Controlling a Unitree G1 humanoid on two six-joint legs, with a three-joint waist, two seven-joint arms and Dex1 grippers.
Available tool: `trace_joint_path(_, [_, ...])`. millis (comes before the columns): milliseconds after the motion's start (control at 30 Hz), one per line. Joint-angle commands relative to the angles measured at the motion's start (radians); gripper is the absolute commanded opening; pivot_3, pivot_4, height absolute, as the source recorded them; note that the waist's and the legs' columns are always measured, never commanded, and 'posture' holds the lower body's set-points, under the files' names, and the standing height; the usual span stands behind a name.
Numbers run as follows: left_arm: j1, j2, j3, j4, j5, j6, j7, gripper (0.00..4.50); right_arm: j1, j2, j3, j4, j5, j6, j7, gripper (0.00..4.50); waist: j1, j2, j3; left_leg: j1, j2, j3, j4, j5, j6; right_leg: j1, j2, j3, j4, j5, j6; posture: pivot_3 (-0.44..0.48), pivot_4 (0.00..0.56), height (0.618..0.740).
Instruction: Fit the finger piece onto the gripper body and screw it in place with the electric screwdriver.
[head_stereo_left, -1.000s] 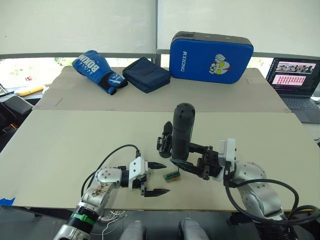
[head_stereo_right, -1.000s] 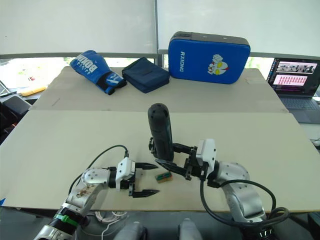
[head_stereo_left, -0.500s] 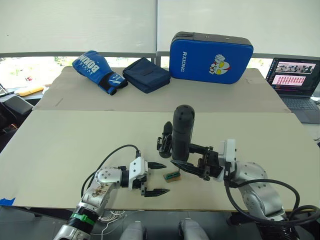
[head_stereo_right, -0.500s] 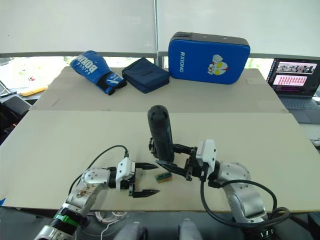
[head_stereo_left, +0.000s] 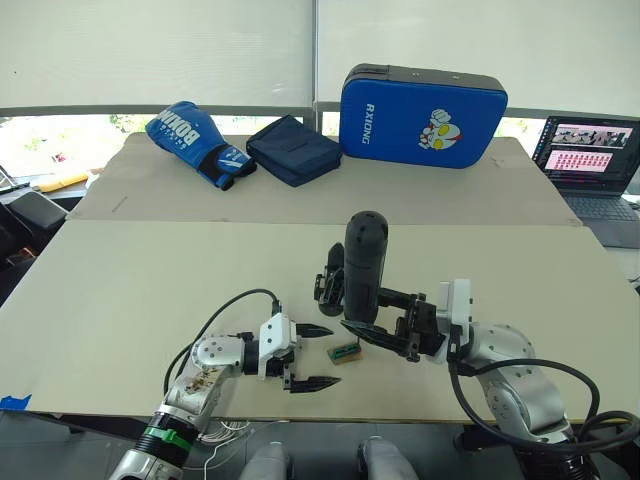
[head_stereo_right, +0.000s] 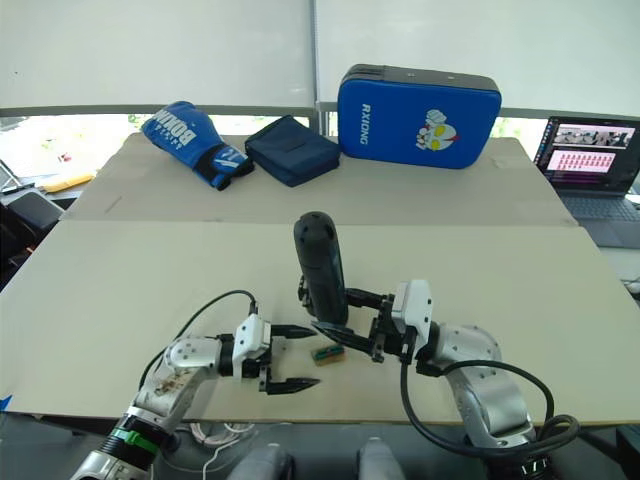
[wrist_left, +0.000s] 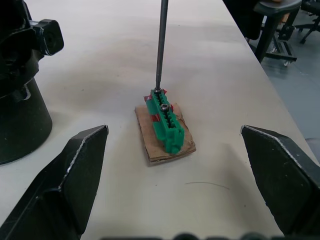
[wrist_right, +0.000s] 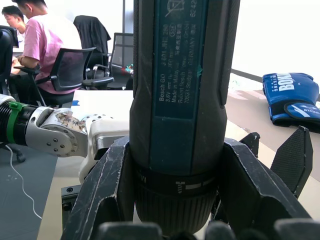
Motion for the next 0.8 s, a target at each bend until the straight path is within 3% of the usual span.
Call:
trace_joint_path(33, [0.003,-0.005,-0.015,0.002,-0.004,0.006,-0.004,4.50,-0.011,-0.006,-0.012,-0.059,0.028,-0.008,-0.005,1.92,0.000,0.000,0.000,0.000,0.000,0.000,0.000,0.000,0.000,0.000,0.000,0.000,0.000,0.000,0.000,0.000,0.150,0.740])
trace_joint_path(567, [0.000,0.017,0.047,-0.048,-0.089,-0.022,-0.057,4.50,-0.061,-0.035,-0.068,-0.150,0.124,0.053,-0.052,1.92,-0.004,0.000,0.000,-0.001,0.001,0.000,0.000,0.000,0.000,-0.002,0.001,0.000,0.000,0.000,0.000,0.000,0.150,0.740])
trace_joint_path(800, [0.013,0.054,0.142,-0.116,-0.237,0.054,-0.101,4.50,-0.083,-0.066,-0.117,-0.214,0.193,0.107,-0.096,1.92,-0.005,0.000,0.000,-0.002,0.001,-0.001,0.000,0.000,0.000,-0.002,0.001,0.000,0.000,0.000,0.000,0.000,0.150,0.740])
